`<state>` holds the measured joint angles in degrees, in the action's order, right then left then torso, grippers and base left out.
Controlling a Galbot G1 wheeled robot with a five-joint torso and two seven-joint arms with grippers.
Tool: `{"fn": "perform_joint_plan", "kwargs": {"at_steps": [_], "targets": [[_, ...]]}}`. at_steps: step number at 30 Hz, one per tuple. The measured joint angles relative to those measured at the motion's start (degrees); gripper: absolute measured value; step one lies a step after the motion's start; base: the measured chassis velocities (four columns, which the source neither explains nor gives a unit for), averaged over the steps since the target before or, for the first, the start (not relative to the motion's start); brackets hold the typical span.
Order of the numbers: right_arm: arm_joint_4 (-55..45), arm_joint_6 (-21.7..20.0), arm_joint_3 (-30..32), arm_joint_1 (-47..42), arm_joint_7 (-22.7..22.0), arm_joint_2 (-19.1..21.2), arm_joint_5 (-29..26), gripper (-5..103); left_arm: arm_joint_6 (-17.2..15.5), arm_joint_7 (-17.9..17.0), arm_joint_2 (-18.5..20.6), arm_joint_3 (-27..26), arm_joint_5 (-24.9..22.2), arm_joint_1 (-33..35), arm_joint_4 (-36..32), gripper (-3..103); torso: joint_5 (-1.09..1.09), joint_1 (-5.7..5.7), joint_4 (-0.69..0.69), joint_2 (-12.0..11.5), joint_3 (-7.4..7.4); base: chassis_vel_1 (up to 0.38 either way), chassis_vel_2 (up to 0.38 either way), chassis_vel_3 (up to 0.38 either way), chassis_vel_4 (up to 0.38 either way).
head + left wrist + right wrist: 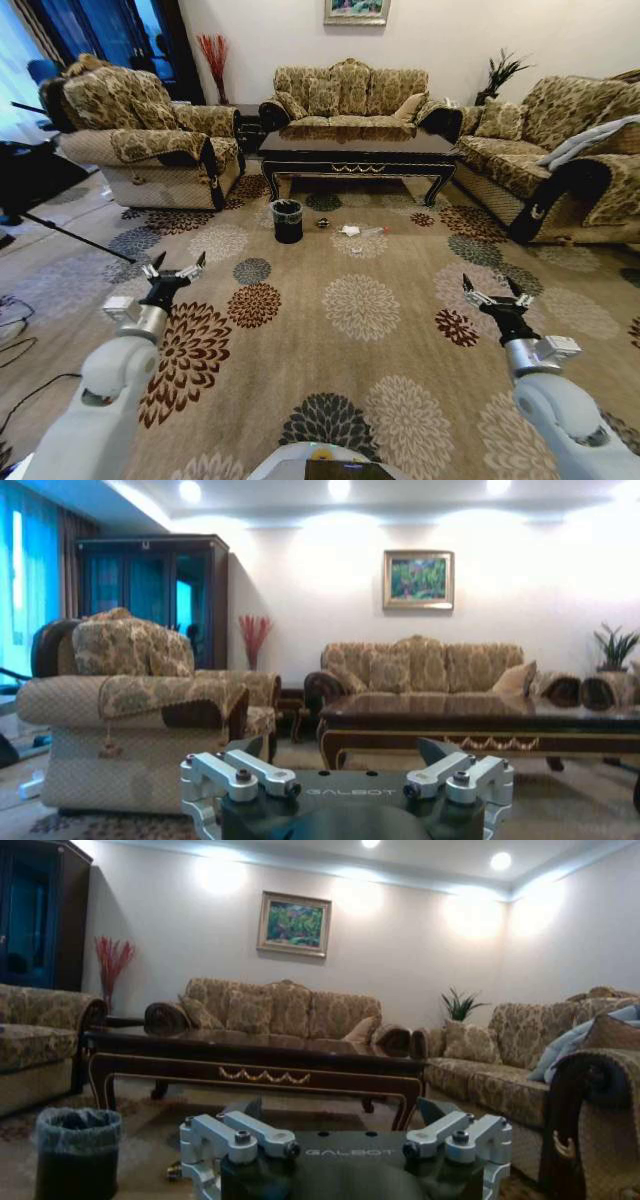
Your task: Move to the front of the table and pick up the trash from the floor, then place it into the trash bin.
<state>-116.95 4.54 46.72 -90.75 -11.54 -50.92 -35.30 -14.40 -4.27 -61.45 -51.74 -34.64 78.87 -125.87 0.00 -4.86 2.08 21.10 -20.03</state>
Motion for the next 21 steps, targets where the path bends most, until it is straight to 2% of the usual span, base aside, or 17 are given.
{"fn": "perform_joint_plan", "kwargs": {"at_steps": [21], "targets": [[2.35,0.82,-1.74,-0.57,0.05,-0.85,2.73,100,-0.77,-0.36,-0.37,0.33,-1.75,-3.27,0.85,100,0.00,1.58,0.00,-4.75,3.15,0.000,0.000,0.000,0.000]]}}
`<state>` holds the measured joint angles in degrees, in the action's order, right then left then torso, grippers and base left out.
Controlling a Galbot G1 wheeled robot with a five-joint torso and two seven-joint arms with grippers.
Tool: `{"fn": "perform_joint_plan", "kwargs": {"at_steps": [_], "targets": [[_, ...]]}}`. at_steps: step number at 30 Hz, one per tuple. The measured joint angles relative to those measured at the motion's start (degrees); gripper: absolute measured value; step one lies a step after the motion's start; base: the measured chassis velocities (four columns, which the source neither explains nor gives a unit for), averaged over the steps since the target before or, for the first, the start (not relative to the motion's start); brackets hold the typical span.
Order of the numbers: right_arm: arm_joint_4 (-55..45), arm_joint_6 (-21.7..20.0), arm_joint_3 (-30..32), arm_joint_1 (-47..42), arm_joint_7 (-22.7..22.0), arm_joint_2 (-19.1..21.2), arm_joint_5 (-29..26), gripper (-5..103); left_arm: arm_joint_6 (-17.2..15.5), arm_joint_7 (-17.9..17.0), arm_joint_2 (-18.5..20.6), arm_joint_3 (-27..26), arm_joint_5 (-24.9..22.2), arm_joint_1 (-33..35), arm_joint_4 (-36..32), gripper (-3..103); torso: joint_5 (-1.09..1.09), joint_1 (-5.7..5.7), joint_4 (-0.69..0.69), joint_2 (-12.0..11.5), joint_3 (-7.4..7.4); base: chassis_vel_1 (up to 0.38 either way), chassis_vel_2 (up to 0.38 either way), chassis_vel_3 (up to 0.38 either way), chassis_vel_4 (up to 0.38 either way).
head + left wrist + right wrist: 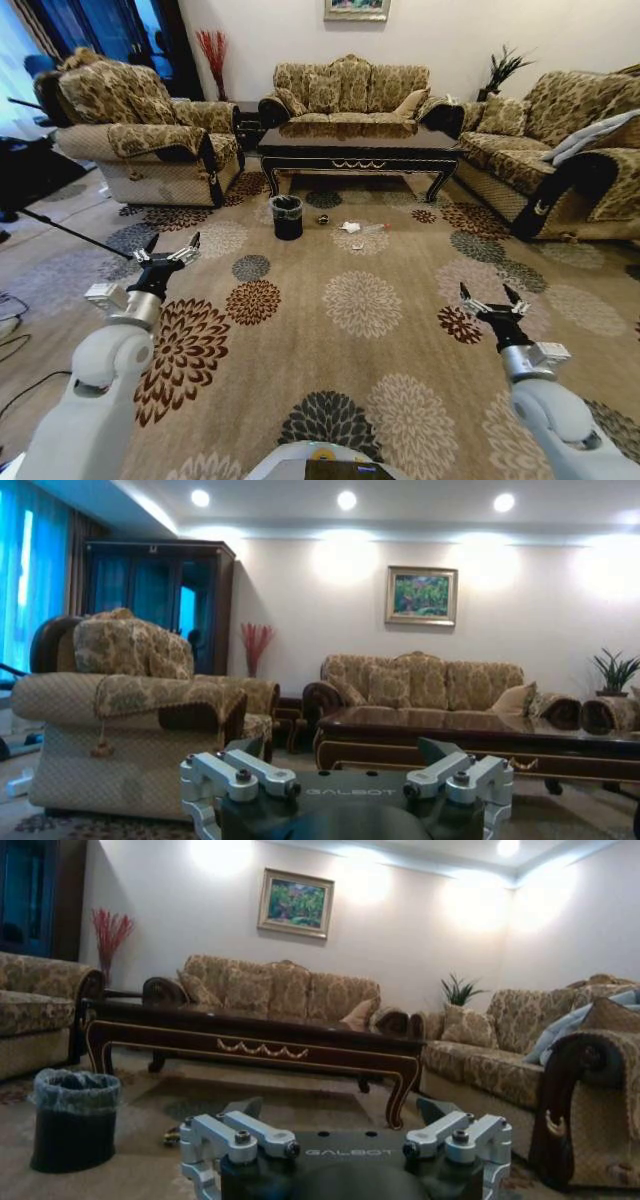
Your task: Move to the front of the table and pick up the trash from the floor, then place it into the trash bin.
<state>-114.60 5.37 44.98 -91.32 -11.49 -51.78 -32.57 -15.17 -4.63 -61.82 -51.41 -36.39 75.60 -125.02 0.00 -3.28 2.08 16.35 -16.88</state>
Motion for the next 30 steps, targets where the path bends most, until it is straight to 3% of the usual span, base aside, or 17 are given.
{"fn": "perform_joint_plan", "kwargs": {"at_steps": [15,30], "targets": [[0.27,0.89,0.21,0.61,-0.95,-0.08,-0.11,100,0.58,0.90,-1.13,3.05,4.53,2.02,3.36,100,0.00,1.00,0.00,-3.32,2.33,0.000,0.000,0.000,0.000],[0.96,2.56,-0.36,1.96,-2.51,-0.36,-1.10,100,0.70,0.91,-1.41,3.61,4.92,3.39,4.04,100,0.00,1.84,0.00,-6.45,4.63,0.000,0.000,0.000,0.000]]}}
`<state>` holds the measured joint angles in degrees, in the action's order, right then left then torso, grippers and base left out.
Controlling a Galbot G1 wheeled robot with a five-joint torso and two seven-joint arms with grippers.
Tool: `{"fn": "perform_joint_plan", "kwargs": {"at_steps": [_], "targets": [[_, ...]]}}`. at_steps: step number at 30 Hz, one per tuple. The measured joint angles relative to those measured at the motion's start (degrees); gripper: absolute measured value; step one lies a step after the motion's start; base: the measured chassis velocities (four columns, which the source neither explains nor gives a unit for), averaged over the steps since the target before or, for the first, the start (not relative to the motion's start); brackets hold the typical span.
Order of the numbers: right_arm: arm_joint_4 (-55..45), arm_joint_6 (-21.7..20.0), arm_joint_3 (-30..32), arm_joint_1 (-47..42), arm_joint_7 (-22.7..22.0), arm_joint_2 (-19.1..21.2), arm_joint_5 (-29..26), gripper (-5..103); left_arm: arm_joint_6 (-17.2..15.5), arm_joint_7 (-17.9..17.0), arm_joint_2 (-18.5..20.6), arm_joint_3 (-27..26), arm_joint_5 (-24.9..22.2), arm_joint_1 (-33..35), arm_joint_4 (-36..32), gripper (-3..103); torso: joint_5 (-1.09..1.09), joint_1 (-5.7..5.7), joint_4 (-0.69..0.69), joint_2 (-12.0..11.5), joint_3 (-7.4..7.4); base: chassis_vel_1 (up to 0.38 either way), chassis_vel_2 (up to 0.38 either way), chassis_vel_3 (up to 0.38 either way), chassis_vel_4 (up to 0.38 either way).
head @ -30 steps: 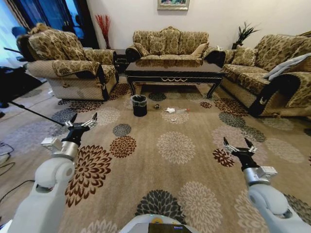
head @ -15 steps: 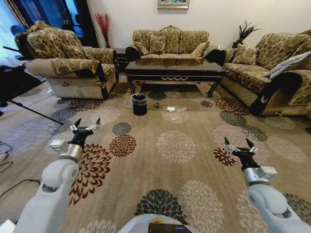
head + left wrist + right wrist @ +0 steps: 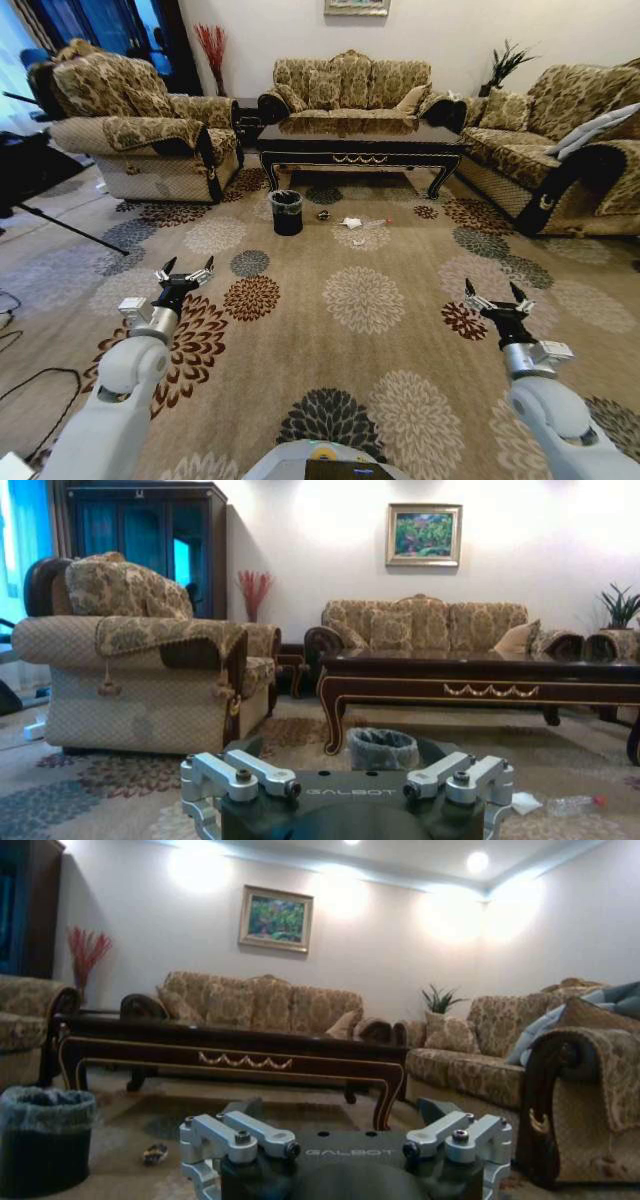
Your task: Move to the front of the table and pick up the trash from the floor, then place it into the trash bin.
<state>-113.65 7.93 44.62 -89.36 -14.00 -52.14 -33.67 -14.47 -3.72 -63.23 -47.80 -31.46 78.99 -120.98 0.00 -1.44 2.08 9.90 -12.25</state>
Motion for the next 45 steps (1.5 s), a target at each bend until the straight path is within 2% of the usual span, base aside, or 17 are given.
{"fn": "perform_joint_plan", "kwargs": {"at_steps": [3,11,20,27,32,45], "targets": [[-0.04,1.66,-0.27,0.30,-1.40,-0.06,-0.64,100,0.10,0.07,-0.01,-0.02,0.36,0.34,0.17,100,0.00,0.19,0.00,-0.90,0.71,0.000,0.000,0.000,0.000],[0.79,5.89,-0.34,0.36,-1.21,-0.04,0.28,100,0.20,0.12,-0.10,0.20,0.94,0.61,0.55,100,0.00,0.56,0.00,-2.65,2.08,0.000,0.000,0.000,0.000],[1.03,6.59,-0.40,0.39,-0.90,0.07,0.39,100,0.35,0.20,-0.27,0.23,1.46,1.08,0.71,100,0.00,0.96,0.00,-4.53,3.55,0.000,0.000,0.000,0.000],[1.35,7.07,-0.79,0.54,-0.20,-0.11,0.64,100,1.09,0.22,-0.64,0.45,2.47,1.50,0.87,100,0.00,1.12,0.00,-6.35,5.23,0.000,0.000,0.000,0.000],[1.86,6.97,-0.76,0.35,0.28,-0.13,0.54,100,2.32,0.06,-0.87,0.61,2.73,1.69,1.07,100,0.00,1.16,0.00,-6.83,5.68,0.000,0.000,0.000,0.000],[2.32,7.06,-1.41,0.91,0.80,-0.50,0.69,100,3.09,0.36,-0.94,0.10,3.12,2.11,1.24,100,0.00,1.12,-0.01,-6.65,5.55,-0.054,0.053,0.056,-0.055]]}}
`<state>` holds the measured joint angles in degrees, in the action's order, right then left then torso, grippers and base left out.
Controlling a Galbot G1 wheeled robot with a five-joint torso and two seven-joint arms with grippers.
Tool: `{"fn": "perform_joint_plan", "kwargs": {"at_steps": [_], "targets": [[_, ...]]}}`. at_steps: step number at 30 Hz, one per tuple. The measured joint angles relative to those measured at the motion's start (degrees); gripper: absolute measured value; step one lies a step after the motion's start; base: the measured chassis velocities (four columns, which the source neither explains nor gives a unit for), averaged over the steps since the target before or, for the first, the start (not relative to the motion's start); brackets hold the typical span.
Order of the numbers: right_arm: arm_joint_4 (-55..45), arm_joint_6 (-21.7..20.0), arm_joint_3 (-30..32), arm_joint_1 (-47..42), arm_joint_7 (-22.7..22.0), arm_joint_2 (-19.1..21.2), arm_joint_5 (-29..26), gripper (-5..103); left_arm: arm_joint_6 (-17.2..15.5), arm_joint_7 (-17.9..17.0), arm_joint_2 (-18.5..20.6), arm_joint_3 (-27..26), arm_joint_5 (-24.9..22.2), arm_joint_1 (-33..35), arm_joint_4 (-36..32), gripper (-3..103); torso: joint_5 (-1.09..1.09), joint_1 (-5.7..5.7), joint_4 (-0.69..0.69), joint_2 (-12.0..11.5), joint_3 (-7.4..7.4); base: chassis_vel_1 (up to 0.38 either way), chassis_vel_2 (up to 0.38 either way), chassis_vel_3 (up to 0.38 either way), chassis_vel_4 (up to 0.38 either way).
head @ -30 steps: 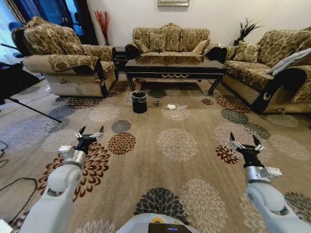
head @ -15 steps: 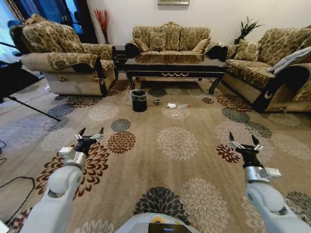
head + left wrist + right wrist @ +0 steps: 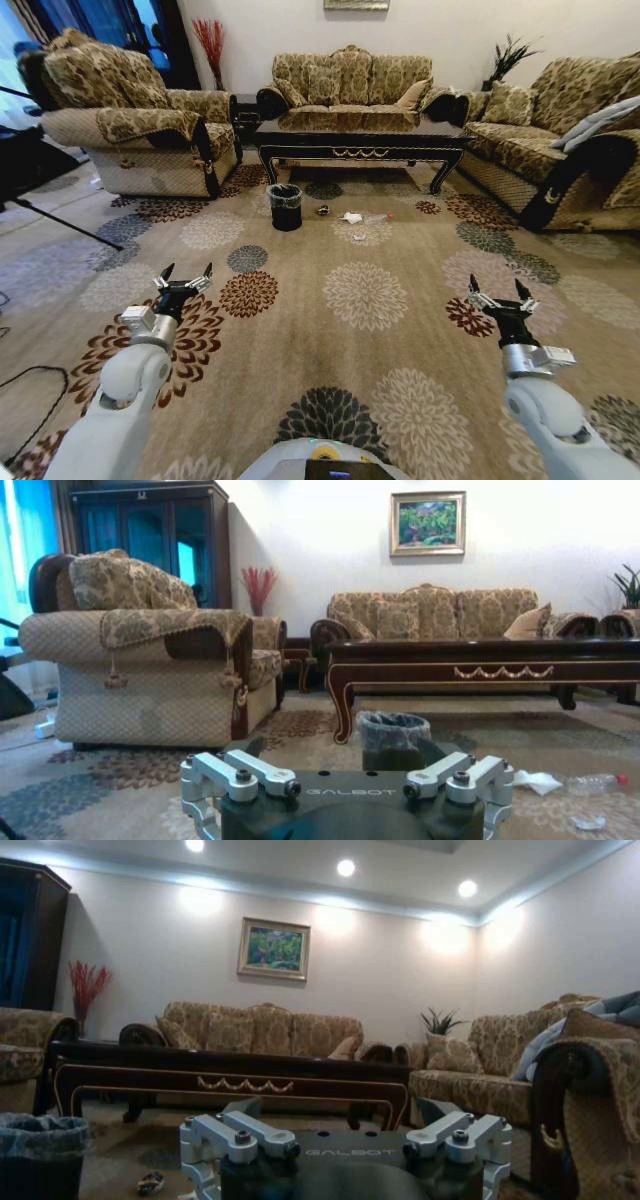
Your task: Move to the front of the table and pick up the trash from the floor, then place it into the trash bin.
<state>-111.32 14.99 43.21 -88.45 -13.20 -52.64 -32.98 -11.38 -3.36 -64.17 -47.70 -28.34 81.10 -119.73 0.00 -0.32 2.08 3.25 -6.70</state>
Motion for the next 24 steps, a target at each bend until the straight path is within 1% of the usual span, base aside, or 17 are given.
{"fn": "perform_joint_plan", "kwargs": {"at_steps": [4,9,15,17,19,23,24], "targets": [[0.20,0.00,-0.22,0.21,0.00,-0.20,0.12,100,0.06,0.08,0.02,-0.18,-0.03,0.12,-0.08,100,-0.01,-0.02,0.01,0.08,-0.08,-0.199,0.199,0.225,-0.209],[0.34,0.01,-0.47,0.36,0.00,-0.51,0.36,100,0.12,0.25,0.11,-0.46,-0.15,0.26,-0.28,100,0.01,-0.06,0.01,0.18,-0.16,-0.287,0.251,0.273,-0.266],[0.71,0.02,-0.75,0.76,-0.01,-0.78,0.57,100,0.27,0.50,0.16,-0.65,-0.20,0.44,-0.36,100,0.02,-0.07,0.01,0.25,-0.22,-0.337,0.311,0.323,-0.308],[1.00,0.07,-0.86,0.92,-0.02,-0.94,0.71,100,0.34,0.55,0.19,-0.73,-0.21,0.49,-0.40,100,-0.03,-0.09,0.00,0.28,-0.25,-0.354,0.343,0.354,-0.332],[1.36,0.28,-1.01,1.05,-0.02,-1.22,1.07,100,0.40,0.57,0.20,-0.76,-0.24,0.56,-0.47,100,0.01,-0.08,0.01,0.33,-0.25,-0.373,0.364,0.384,-0.356],[1.70,0.46,-1.35,1.22,-0.01,-1.50,1.51,100,0.43,0.59,0.21,-0.78,-0.28,0.63,-0.64,100,-0.02,-0.08,0.01,0.35,-0.28,-0.369,0.360,0.378,-0.376],[1.72,0.50,-1.41,1.27,0.00,-1.55,1.57,100,0.46,0.59,0.21,-0.80,-0.28,0.64,-0.66,100,0.01,-0.08,0.00,0.38,-0.29,-0.408,0.362,0.326,-0.398]]}}
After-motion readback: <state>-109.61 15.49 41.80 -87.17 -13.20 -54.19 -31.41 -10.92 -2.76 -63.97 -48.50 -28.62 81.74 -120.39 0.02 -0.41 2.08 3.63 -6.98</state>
